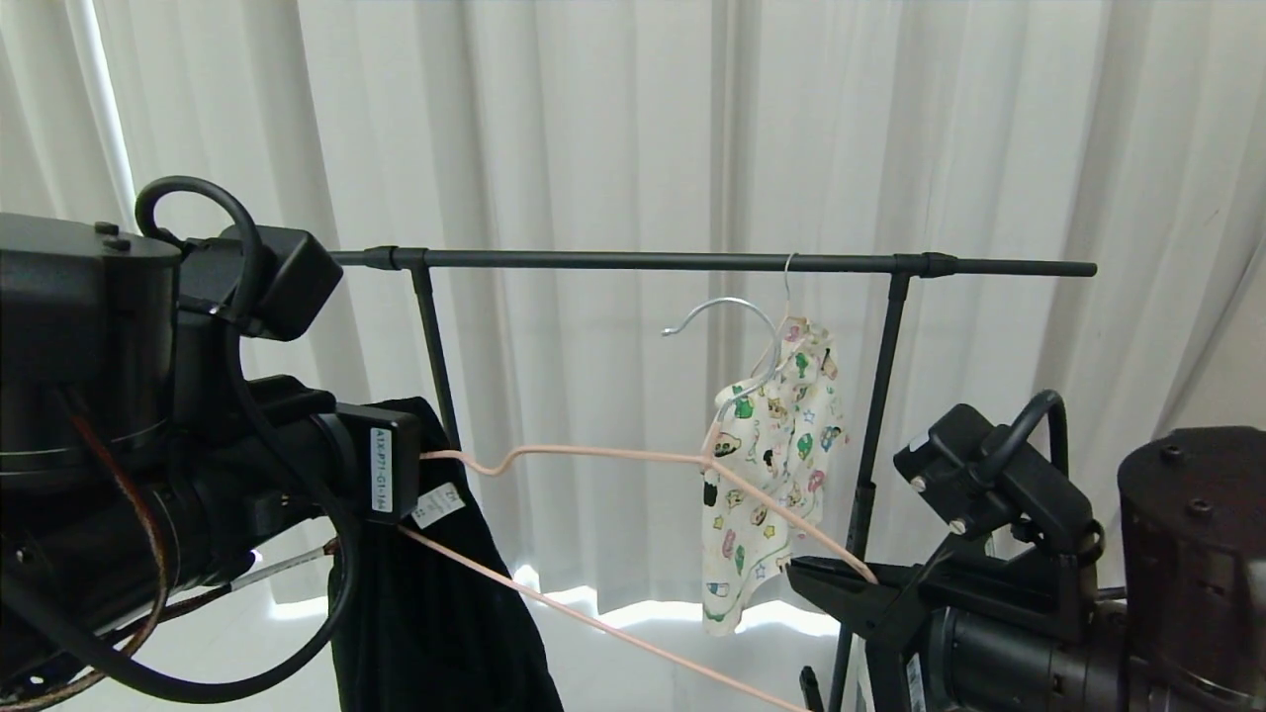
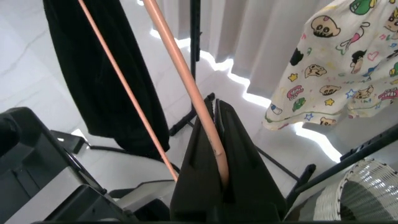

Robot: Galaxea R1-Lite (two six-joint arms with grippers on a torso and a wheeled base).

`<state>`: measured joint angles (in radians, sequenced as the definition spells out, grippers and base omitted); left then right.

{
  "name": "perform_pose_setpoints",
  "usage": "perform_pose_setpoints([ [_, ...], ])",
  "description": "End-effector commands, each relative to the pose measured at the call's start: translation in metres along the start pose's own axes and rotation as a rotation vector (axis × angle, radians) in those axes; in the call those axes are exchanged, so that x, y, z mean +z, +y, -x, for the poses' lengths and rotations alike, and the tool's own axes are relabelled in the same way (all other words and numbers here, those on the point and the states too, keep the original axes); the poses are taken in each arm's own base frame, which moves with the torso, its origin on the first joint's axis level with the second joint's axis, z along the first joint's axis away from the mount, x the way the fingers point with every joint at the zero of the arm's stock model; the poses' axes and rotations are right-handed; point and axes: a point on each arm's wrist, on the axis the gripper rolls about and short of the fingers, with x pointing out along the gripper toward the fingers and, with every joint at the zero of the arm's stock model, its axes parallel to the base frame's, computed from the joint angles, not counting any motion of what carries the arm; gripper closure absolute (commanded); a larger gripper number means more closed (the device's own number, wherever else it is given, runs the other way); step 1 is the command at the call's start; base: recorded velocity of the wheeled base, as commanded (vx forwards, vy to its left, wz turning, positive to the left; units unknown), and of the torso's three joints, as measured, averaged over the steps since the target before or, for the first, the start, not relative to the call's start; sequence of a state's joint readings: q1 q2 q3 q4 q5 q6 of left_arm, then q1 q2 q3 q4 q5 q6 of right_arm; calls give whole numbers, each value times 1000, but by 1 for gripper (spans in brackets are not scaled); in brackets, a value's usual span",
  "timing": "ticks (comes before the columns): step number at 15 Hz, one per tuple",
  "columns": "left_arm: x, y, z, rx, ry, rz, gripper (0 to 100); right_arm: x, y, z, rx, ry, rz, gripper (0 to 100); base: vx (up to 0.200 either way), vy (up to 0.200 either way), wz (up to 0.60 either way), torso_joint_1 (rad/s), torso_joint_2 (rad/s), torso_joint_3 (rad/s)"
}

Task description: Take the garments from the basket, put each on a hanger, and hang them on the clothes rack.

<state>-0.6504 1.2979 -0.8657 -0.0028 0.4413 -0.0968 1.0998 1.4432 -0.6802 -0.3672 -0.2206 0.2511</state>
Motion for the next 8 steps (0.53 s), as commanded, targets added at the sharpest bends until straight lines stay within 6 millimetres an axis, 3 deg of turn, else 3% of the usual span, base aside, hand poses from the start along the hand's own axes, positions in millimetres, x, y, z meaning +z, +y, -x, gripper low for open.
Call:
perform_pose_setpoints([
  [1,0,-2,0,-8,-1,1,100,-2,5,-7,10,15,10,100,0,0,0,0,0,0],
  [8,4,-15,10,-82,-28,6,100,3,30,-41,60,10,26,100,0,0,0,0,0,0],
])
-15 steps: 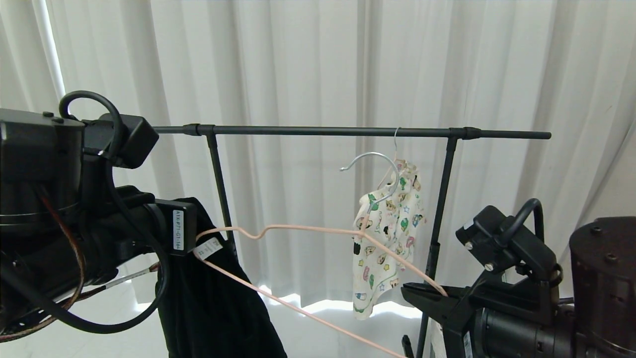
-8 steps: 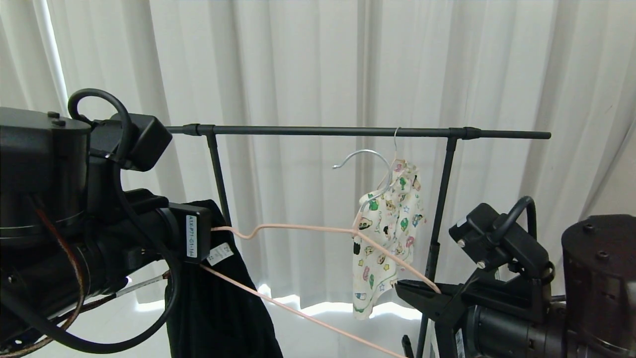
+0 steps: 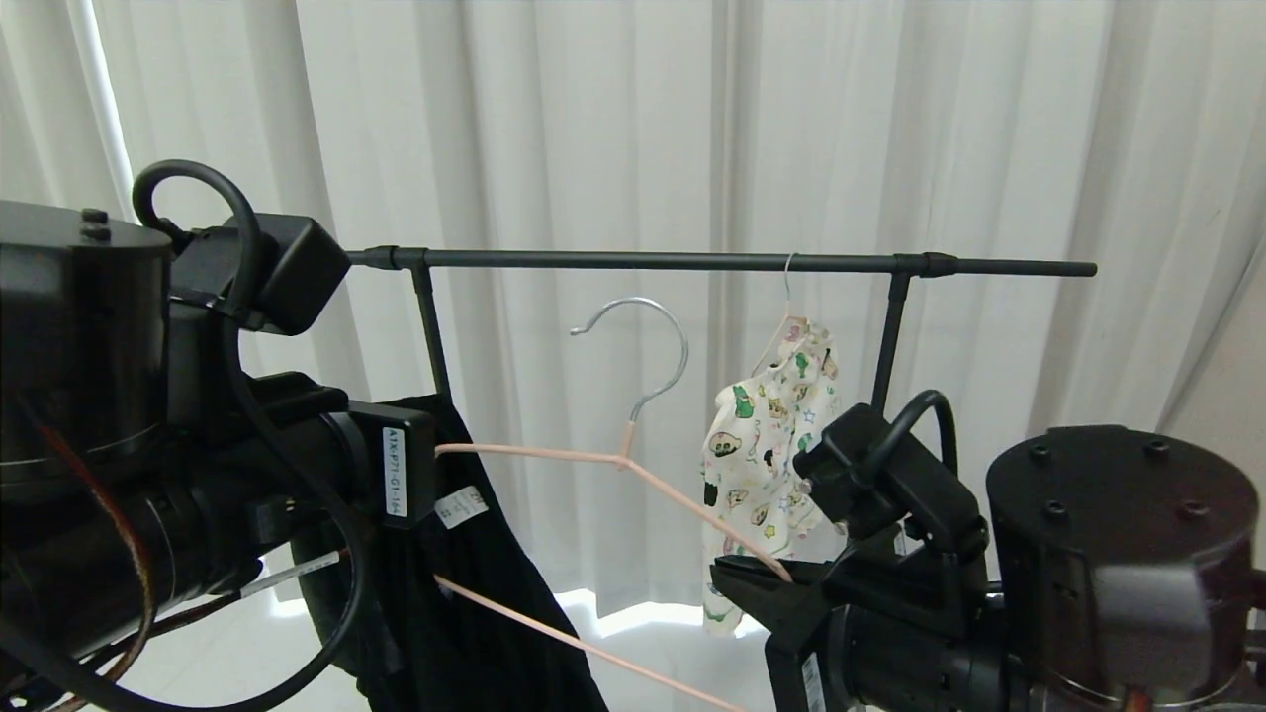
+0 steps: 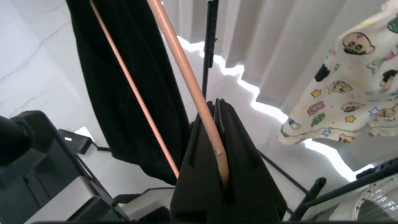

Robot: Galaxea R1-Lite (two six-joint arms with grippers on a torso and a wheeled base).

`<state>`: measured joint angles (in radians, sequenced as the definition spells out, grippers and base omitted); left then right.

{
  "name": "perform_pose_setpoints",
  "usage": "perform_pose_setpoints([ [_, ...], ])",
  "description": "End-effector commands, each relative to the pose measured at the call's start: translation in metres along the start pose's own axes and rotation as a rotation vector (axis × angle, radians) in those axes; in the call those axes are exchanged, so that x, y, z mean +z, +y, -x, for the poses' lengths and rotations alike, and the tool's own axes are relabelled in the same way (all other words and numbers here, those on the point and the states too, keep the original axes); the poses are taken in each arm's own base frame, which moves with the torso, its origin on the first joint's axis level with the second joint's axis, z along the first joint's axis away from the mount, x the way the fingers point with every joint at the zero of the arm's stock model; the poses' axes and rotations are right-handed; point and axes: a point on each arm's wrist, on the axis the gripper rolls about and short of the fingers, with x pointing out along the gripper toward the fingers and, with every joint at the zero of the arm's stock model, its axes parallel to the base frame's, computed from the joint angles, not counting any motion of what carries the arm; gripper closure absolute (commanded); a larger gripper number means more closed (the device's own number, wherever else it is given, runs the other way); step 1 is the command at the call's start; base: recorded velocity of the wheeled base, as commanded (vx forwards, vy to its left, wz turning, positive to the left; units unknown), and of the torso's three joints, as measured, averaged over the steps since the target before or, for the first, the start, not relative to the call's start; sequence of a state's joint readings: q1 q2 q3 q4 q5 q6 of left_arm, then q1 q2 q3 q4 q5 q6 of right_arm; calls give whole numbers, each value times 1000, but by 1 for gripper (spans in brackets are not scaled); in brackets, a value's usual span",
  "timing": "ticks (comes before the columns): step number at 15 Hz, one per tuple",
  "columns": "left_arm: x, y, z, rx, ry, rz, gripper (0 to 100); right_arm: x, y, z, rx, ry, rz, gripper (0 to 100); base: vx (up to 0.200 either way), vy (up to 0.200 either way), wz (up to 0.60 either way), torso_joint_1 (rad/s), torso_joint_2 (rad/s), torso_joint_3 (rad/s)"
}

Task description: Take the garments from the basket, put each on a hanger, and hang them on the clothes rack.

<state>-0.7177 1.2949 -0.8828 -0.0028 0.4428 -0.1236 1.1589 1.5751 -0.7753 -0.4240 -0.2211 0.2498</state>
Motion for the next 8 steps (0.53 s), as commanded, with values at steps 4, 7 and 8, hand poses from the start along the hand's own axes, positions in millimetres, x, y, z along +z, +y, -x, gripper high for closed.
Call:
perform_pose_setpoints([
  [4,10,-21,10,-105,-37,23,100,-7,10,-14,17,34,10,100,0,0,0,0,0,0],
  [7,11,-28,15,-143,-44,20,100,-8,15,-21,31,16,7,100,0,0,0,0,0,0],
  [8,12,-30,17,-158,-51,19,100,-7,15,-22,32,8,5,100,0,0,0,0,0,0],
])
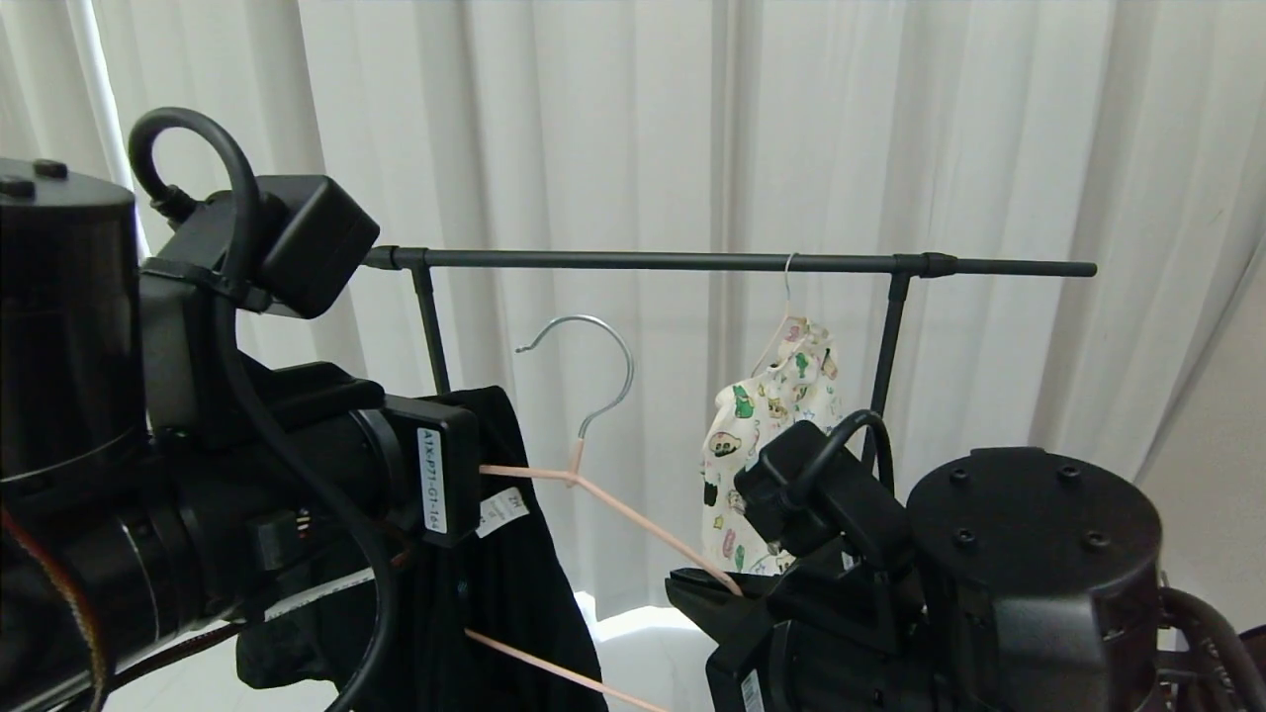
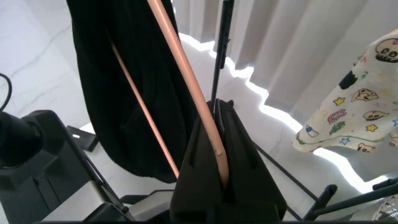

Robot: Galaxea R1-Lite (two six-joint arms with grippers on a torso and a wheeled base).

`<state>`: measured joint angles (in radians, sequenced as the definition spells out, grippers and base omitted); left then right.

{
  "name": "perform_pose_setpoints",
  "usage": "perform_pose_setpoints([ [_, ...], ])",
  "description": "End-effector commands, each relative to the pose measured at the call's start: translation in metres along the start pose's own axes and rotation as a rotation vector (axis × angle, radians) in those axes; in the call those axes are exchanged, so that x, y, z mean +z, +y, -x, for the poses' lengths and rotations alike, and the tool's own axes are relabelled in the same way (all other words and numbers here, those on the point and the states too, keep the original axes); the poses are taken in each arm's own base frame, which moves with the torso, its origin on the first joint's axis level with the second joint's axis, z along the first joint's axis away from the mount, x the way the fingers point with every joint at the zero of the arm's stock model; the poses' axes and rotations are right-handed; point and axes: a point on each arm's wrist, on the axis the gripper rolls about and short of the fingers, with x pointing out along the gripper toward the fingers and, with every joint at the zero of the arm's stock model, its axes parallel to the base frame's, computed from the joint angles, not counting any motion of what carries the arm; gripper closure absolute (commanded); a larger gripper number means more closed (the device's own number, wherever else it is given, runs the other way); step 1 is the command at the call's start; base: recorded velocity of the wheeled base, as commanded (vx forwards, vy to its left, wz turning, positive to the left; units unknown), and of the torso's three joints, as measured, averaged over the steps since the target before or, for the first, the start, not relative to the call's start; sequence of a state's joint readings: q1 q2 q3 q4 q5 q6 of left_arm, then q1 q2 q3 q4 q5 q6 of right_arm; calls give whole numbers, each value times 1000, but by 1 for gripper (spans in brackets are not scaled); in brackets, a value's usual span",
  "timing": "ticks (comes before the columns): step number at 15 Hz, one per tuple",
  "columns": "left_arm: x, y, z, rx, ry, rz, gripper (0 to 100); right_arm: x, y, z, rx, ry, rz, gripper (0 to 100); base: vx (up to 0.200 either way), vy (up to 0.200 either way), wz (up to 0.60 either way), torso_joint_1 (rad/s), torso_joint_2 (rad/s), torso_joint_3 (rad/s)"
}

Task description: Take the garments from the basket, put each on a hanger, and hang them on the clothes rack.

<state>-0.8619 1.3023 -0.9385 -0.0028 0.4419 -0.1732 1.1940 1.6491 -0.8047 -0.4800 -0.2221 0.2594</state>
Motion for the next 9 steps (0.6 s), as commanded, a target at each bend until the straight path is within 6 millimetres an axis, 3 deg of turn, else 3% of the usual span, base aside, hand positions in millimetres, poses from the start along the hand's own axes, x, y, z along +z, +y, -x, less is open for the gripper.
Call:
perform_pose_setpoints([
  [1,3,-6,4,-33,-14,-4,100,-3,1,-6,-2,11,3,100,0,0,0,0,0,0],
  [9,2,-16,9,-68,-16,-21,100,4,-1,-8,-34,-17,-8,100,0,0,0,0,0,0],
])
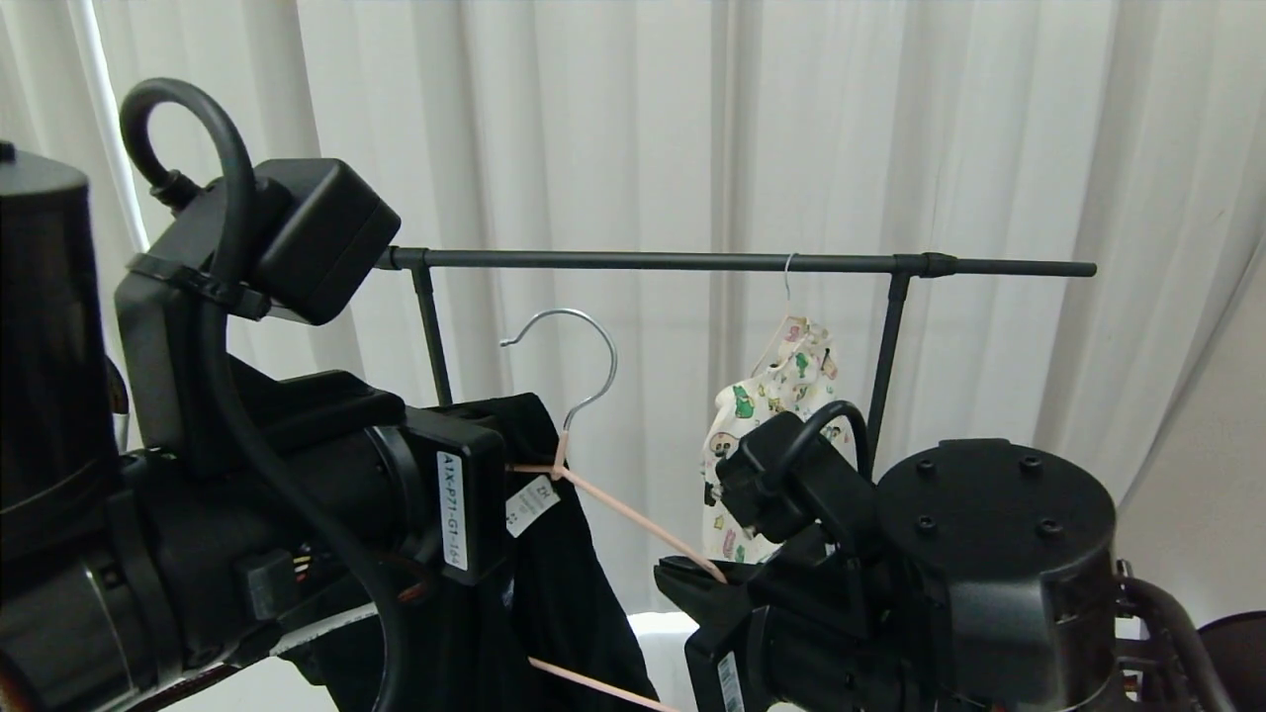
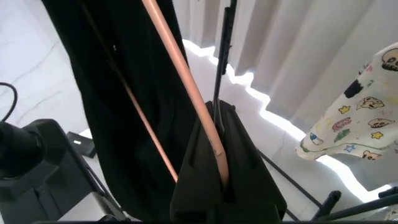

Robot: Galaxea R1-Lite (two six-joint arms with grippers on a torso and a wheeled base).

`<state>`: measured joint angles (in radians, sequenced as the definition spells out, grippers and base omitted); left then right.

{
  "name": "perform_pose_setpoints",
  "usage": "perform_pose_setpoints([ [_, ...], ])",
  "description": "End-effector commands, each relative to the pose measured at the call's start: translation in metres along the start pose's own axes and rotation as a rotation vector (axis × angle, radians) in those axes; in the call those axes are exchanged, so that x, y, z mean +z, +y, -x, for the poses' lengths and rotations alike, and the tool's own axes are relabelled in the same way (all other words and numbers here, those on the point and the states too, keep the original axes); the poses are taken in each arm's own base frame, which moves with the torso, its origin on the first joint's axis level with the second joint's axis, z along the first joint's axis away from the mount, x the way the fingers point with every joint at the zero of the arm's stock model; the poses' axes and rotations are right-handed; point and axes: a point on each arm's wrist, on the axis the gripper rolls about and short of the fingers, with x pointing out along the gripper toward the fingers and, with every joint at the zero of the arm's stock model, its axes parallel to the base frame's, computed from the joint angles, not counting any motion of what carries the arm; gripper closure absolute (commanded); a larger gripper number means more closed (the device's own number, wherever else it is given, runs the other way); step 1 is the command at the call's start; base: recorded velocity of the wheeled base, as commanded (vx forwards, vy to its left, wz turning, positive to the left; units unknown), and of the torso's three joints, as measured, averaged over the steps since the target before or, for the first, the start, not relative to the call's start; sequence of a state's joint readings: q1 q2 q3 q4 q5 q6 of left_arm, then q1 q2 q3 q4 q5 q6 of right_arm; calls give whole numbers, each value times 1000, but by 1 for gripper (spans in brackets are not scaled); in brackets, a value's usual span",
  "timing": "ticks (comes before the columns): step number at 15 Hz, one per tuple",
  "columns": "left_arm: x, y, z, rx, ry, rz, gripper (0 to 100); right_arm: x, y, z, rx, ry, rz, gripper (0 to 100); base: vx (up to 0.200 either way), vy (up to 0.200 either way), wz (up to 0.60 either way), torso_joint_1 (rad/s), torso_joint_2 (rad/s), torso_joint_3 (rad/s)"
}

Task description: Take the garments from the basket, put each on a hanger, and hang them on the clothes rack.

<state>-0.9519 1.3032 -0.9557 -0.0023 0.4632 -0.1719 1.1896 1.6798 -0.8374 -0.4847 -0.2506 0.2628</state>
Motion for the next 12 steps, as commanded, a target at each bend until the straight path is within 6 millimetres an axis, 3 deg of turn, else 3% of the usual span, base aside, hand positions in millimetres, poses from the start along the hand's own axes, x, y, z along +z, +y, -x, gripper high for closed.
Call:
perform_pose_setpoints([
  [1,0,0,0,16,-4,2,100,2,-4,0,-28,-10,-9,100,0,0,0,0,0,0],
  [2,0,0,0,25,-5,1,0,2,-7,-1,-47,-14,-17,100,0,0,0,0,0,0],
  [12,-10,3,1,52,17,-17,0,16,-24,1,-228,-131,-37,100,0,0,0,0,0,0],
])
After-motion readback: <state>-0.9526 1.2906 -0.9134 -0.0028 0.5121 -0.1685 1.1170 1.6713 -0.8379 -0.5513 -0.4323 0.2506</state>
